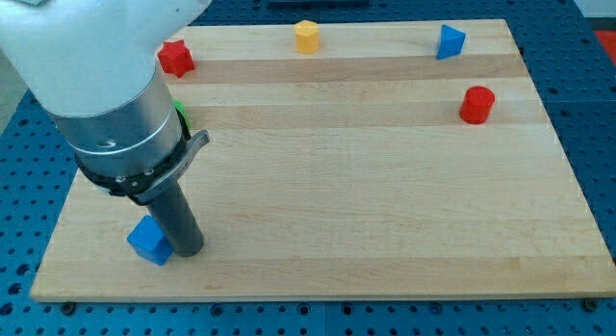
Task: Place the blue cube horizontally to the yellow heart
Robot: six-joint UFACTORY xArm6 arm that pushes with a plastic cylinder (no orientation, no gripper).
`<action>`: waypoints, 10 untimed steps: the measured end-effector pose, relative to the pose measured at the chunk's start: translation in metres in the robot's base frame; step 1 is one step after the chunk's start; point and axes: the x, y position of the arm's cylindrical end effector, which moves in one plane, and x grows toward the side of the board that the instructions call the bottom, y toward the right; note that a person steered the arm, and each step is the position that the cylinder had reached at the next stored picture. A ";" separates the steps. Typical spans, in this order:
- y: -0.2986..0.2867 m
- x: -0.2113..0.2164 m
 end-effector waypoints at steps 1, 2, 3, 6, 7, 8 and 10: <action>0.000 0.022; 0.006 0.044; -0.018 0.043; -0.031 0.007; 0.019 -0.066; 0.050 -0.141; 0.047 -0.118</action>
